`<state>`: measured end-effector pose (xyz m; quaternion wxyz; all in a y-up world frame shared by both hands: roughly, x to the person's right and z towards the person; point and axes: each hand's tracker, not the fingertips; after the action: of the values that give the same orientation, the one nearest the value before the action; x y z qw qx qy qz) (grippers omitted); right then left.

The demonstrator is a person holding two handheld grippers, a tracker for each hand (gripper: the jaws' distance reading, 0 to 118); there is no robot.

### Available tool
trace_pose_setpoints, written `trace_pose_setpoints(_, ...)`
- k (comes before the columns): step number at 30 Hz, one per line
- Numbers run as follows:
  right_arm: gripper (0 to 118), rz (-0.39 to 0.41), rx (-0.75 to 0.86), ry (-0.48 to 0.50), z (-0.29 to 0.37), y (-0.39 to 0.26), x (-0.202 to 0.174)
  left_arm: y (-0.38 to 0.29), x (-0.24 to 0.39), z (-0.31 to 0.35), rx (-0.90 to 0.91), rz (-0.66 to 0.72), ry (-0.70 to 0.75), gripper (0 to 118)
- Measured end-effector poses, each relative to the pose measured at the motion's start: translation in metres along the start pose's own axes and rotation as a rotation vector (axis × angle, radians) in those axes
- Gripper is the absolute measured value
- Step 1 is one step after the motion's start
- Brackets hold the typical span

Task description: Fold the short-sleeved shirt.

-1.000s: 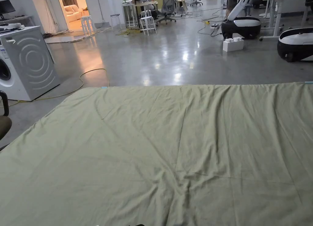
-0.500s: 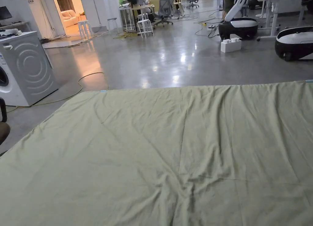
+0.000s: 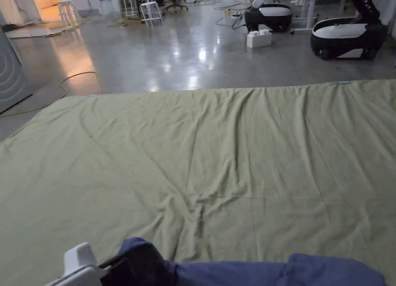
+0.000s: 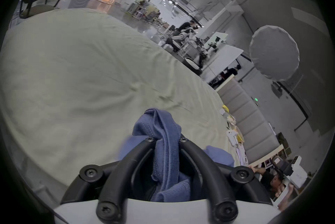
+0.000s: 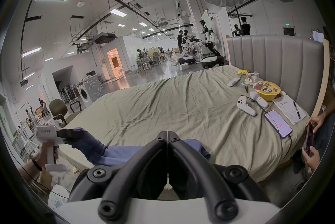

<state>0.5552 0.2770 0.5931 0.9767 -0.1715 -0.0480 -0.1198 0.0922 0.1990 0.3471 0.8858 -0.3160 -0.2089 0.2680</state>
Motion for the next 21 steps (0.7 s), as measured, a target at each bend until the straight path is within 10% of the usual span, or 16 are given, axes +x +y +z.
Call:
trace_pose_setpoints(10, 0, -0.044, 0.009, -0.118, 0.036, -0.010, 0.032, -0.102, 0.118, -0.145, -0.248, -0.167, 0.018, 18)
trace_pose_setpoints(15, 0, -0.113, -0.034, -0.151, 0.035, -0.023, 0.047, -0.104, 0.128, -0.155, -0.302, -0.162, -0.042, 77)
trace_pose_setpoints(21, 0, -0.110, -0.034, -0.119, 0.032, -0.025, 0.049, -0.065, 0.107, -0.094, -0.074, -0.024, 0.098, 78)
